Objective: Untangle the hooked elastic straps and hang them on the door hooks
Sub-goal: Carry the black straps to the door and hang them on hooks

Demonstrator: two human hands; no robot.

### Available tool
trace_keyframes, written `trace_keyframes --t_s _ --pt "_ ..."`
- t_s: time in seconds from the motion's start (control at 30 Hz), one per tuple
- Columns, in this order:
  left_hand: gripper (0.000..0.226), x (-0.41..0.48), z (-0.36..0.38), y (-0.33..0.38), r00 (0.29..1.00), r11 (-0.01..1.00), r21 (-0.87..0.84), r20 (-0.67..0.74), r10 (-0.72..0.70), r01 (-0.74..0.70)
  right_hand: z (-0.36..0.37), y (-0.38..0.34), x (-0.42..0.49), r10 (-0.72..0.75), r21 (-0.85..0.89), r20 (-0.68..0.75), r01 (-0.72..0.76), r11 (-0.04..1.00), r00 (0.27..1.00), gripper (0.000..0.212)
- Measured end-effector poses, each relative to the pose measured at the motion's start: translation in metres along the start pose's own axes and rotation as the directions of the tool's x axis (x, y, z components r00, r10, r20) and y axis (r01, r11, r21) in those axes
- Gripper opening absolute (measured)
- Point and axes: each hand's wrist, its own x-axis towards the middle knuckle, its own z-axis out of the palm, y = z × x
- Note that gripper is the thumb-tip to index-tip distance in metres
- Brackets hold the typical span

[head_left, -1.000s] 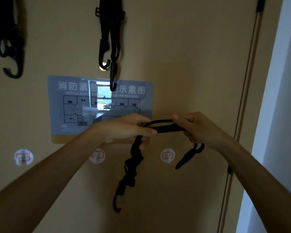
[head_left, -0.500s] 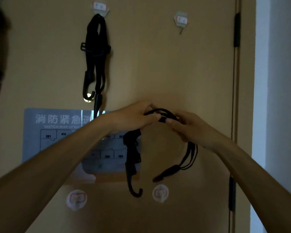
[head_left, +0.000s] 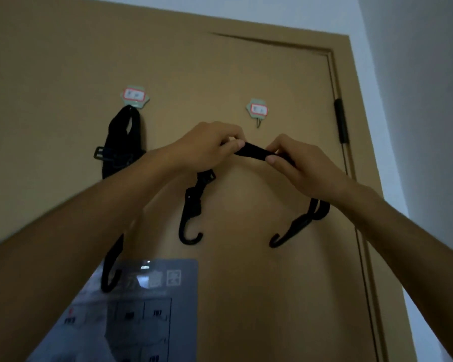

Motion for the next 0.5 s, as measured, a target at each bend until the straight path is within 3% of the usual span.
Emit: trace_keyframes --t_s 0.13,0.23,0.4,0.5 --pt "0.024 0.037 -0.004 -0.005 0.995 0.998 0.050 -0.087 0.043 -0.039 -0.006 0.026 0.033 -0.011 -0.186 -0.075 -0.003 0.983 0.997 0.018" --pt "0.026 0.054 0.000 -0.007 0.995 0.996 0.057 -0.071 0.065 -0.061 -0.005 0.045 0.055 0.043 -0.257 -0.156 -0.082 0.963 0.987 0.022" --pt "0.023 0.079 0.005 -0.011 0.999 0.995 0.096 -0.033 -0.039 0.042 0.003 0.059 0.082 0.171 -0.317 -0.189 -0.225 0.921 0.967 0.027" --pt "0.019 0.091 0.005 -0.009 0.996 0.969 0.230 -0.021 -0.090 0.093 0.007 0.057 0.092 0.219 -0.344 -0.219 -0.286 0.894 0.951 0.028"
